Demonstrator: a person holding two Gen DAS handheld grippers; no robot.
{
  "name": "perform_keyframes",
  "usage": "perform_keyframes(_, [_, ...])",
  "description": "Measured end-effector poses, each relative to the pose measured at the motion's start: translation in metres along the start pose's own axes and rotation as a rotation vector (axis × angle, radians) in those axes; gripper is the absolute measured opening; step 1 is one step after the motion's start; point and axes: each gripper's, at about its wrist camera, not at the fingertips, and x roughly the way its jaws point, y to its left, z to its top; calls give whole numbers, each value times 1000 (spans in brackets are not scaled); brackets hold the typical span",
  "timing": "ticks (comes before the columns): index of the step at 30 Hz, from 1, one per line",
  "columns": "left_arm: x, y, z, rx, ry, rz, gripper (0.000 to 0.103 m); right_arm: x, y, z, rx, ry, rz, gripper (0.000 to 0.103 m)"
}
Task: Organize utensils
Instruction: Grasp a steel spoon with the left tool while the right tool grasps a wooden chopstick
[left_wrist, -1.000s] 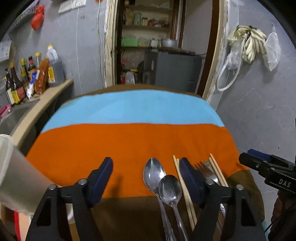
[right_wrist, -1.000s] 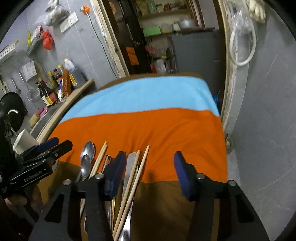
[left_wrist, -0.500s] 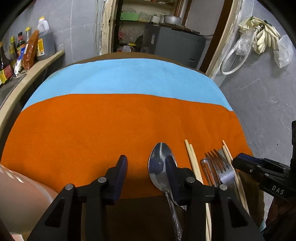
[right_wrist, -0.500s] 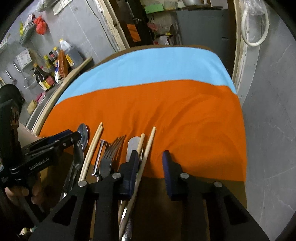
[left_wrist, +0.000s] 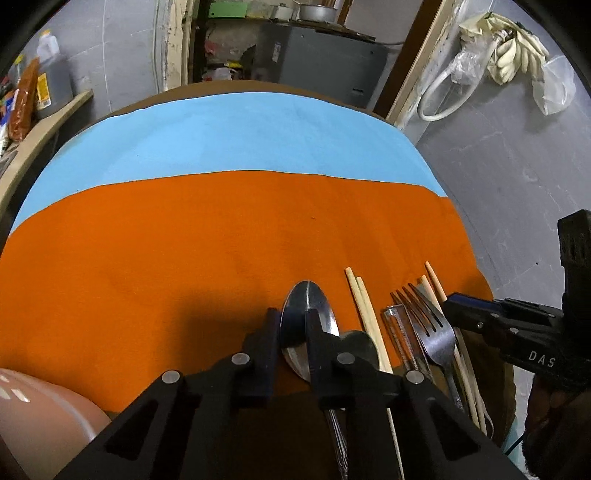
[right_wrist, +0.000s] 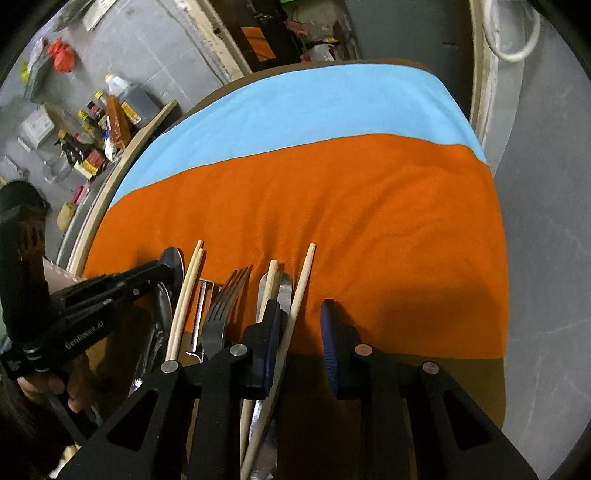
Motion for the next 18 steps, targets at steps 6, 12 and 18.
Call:
perform_keyframes(6, [-9, -2, 3, -21, -3, -4, 5, 5, -5, -2, 98, 24, 58, 4])
perform_keyframes(12, [-33, -8, -3, -6, -46, 37, 2, -14, -3, -16, 172, -41, 98, 4])
perform_keyframes(18, [-86, -2, -18, -39, -202, 60, 2, -66, 19, -38, 191, -285, 176, 4])
